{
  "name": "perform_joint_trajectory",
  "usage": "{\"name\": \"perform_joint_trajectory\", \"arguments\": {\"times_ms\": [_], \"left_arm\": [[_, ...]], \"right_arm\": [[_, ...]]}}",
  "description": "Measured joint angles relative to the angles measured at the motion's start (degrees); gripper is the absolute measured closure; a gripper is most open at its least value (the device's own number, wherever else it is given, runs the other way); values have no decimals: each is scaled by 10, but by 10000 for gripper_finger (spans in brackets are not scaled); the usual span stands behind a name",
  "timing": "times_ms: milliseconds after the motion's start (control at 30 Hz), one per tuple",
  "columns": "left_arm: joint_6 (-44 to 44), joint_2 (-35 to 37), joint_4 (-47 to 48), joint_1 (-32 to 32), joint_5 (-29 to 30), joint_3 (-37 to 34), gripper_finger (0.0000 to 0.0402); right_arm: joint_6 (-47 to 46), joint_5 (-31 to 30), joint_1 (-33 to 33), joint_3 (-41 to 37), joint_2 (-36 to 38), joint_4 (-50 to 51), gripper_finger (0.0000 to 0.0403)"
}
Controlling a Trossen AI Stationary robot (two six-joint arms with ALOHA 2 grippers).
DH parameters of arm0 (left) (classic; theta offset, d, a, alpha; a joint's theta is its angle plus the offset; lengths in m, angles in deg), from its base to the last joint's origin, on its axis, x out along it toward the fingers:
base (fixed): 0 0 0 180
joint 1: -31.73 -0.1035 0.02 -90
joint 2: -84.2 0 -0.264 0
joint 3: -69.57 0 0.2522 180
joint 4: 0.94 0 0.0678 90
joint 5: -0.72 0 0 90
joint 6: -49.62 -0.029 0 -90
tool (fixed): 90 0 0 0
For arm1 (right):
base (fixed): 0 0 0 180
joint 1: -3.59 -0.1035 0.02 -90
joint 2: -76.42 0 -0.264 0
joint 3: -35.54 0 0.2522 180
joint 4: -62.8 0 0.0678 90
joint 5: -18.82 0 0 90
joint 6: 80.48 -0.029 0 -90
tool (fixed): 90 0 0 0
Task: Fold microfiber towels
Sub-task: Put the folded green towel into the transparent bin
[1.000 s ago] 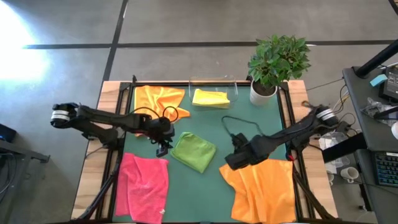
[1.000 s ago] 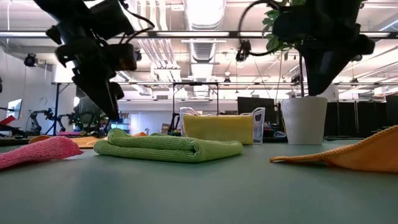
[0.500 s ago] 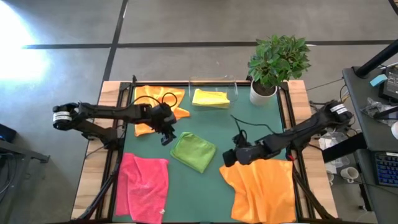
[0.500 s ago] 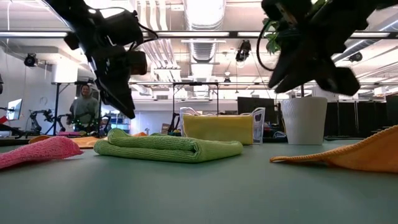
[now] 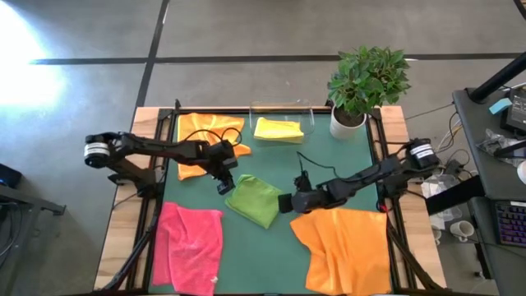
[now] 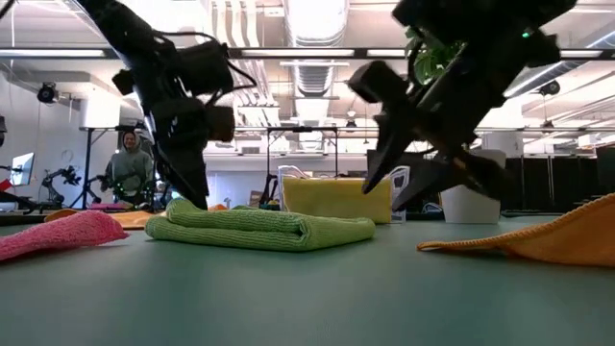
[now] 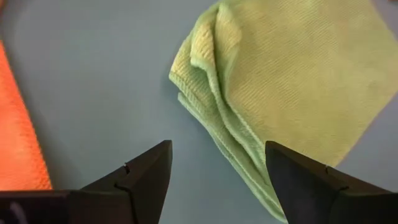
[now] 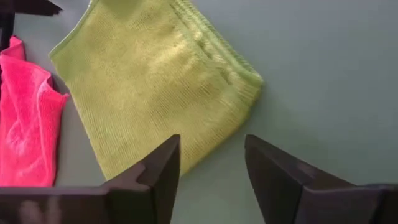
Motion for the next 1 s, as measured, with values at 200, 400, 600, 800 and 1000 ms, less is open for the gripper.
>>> {"name": "perform_joint_trajectory", "arguments": {"times_ms": [200,400,600,800,1000], "left_arm": [[-1,-49,-3,0,-29,14,159],[-1,-78,-4,0,-38,27,159],[-22,-73,-3,-5,-47,28,159],[-36,-64,-8,-38,-75,35,159],[-32,-70,-25,-67,-90,34,159]], "right_arm": [[2,2,15,37,-47,1,211],[15,14,17,55,-59,6,207],[17,15,19,60,-52,46,206],[17,20,19,60,-51,46,206],[16,21,19,59,-51,46,206]]}}
